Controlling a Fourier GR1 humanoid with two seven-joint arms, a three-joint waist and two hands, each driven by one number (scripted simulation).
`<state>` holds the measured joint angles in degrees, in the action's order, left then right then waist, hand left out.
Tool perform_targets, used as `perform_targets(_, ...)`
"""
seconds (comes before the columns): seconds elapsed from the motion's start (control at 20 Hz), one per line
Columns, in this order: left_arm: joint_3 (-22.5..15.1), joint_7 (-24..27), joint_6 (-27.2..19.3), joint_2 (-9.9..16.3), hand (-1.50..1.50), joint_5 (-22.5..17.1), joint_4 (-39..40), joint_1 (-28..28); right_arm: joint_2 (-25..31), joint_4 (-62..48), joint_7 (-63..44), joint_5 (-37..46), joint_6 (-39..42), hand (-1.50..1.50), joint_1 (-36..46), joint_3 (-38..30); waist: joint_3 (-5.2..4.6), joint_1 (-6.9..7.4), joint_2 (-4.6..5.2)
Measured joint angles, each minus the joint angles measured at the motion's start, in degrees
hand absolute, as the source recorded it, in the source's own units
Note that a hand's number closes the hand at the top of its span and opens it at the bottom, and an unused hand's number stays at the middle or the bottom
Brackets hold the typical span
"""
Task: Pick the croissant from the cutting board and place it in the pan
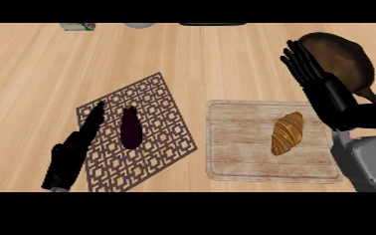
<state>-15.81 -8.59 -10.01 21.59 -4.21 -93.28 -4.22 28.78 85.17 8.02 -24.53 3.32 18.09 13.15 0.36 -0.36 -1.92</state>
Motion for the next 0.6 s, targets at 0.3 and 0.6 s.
perform_targets(0.3, 1.41, 7.20, -1.59, -4.73, 0.00, -0.63, -0.80, 2.95, 1.40, 3.64, 4.12, -2.20, -3.42, 1.50, -6.12, -8.80, -0.30, -0.88, 1.26)
perform_targets(0.6, 2.04, 11.62, -1.48, -8.18, 0.00, -2.99, -1.48, 3.43, 2.35, 3.09, 6.81, 2.52, -14.52, -1.50, -20.51, -15.87, -0.45, -2.88, 1.44)
